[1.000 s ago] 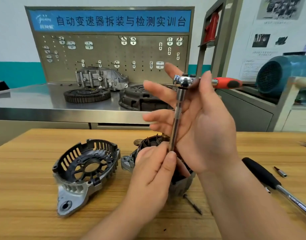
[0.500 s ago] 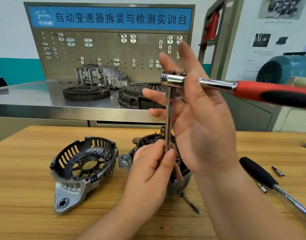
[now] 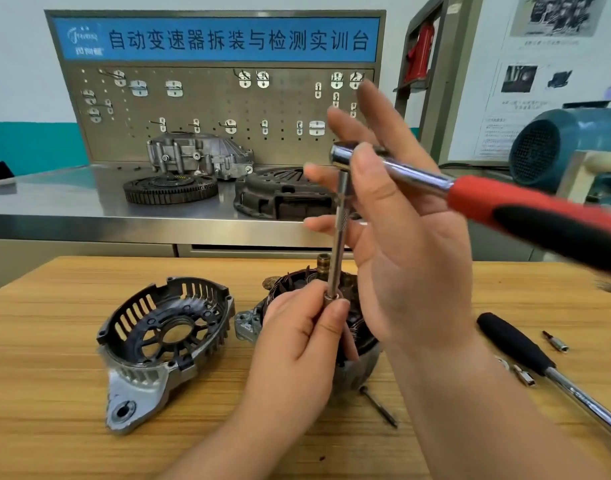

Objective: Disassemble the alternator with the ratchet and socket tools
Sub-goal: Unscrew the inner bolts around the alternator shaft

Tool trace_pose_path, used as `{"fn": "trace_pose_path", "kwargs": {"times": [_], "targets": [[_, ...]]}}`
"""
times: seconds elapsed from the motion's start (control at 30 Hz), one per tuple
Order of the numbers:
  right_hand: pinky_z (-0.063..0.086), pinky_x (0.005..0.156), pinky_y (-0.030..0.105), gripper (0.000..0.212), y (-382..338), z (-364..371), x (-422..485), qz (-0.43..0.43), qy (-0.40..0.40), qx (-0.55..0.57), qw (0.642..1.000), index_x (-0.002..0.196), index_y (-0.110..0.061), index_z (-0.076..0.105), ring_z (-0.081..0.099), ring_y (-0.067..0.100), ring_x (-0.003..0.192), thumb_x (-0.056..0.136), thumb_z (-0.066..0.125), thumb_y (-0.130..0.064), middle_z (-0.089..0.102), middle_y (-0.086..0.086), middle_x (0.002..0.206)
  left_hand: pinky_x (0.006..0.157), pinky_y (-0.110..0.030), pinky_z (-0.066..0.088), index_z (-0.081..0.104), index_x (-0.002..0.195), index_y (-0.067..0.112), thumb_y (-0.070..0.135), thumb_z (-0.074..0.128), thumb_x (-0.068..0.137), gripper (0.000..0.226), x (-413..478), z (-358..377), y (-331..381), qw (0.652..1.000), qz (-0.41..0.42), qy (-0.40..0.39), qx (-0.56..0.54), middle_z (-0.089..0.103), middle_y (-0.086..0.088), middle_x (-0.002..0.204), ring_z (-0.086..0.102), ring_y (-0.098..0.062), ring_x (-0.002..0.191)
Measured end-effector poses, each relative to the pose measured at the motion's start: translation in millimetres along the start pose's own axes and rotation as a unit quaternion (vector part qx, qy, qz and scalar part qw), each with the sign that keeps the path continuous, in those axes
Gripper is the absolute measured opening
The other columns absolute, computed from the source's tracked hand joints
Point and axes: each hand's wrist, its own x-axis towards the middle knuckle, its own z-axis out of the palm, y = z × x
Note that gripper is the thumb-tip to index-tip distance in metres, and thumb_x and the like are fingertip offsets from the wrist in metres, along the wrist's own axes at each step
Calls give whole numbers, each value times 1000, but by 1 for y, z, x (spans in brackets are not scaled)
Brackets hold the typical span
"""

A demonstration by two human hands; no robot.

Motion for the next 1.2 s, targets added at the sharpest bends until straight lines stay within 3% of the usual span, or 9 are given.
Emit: {"fn": "trace_pose_path", "kwargs": {"times": [0.17, 0.3, 0.47, 0.6, 0.73, 0.87, 1.0, 1.03, 1.2], "targets": [[54, 65, 23, 32, 2, 1, -2, 21, -7, 47, 999, 123, -31, 57, 67, 18, 105, 93, 46, -30, 62, -4, 130, 86, -44, 45, 55, 84, 28, 46, 36, 93, 27, 0, -1, -3, 1000, 3, -6, -22, 65, 15, 70, 60, -13, 85], [55, 56, 26, 46, 0, 1, 2, 139, -26, 154, 978, 125, -19, 56, 71, 22, 89, 96, 34, -47, 72, 1, 114, 87, -26, 34, 58, 86, 60, 44, 39, 96, 27, -2, -2, 3, 999, 21, 14, -30, 59, 45, 89, 53, 18, 95], [54, 54, 25, 49, 2, -1, 2, 165, -46, 164, 971, 124, -22, 58, 70, 19, 87, 90, 38, -52, 73, 3, 110, 82, -28, 35, 57, 77, 20, 40, 32, 93, 36, -1, -1, -3, 998, 64, 5, 1, 62, 29, 81, 54, 5, 87], [53, 61, 24, 31, 6, -1, 0, 64, -5, 62, 996, 119, -33, 63, 68, 16, 98, 90, 51, -37, 70, -4, 115, 82, -21, 38, 62, 84, 18, 39, 38, 91, 32, -1, 1, -3, 1000, 21, 15, 13, 65, 23, 84, 53, -1, 92], [53, 75, 21, 34, 3, -3, 1, -34, -22, -54, 998, 126, -36, 56, 65, 3, 104, 93, 54, -34, 62, -13, 124, 82, -33, 41, 58, 74, 24, 39, 38, 91, 30, 0, 2, -3, 1000, 9, 17, 11, 64, 17, 72, 55, -5, 86], [56, 68, 27, 30, 4, -3, 1, 47, -20, 62, 997, 122, -32, 57, 71, 20, 91, 95, 46, -34, 65, -6, 126, 87, -50, 44, 57, 83, 27, 49, 34, 91, 33, -2, 1, -5, 999, 17, -5, -36, 67, 12, 72, 60, -18, 86], [53, 57, 27, 46, -2, -5, 4, 174, -52, 191, 965, 125, -19, 55, 71, 21, 71, 99, 27, -45, 73, 0, 108, 83, -32, 36, 56, 94, 53, 41, 36, 96, 23, -3, 1, 2, 998, 50, 27, -18, 60, 43, 88, 55, 16, 94], [52, 55, 26, 48, -2, -6, 4, 185, -61, 204, 959, 125, -17, 55, 70, 20, 68, 99, 26, -46, 73, 1, 105, 82, -32, 34, 57, 94, 46, 37, 37, 97, 22, -2, 2, 1, 998, 63, 25, -9, 58, 44, 90, 53, 18, 92], [54, 55, 25, 35, 0, -3, 2, 118, -61, 130, 983, 121, -26, 60, 70, 19, 73, 94, 43, -40, 71, 10, 111, 75, -29, 35, 58, 89, 34, 41, 33, 92, 26, -3, 4, -2, 998, 57, 26, -5, 61, 33, 86, 54, 7, 87]]}}
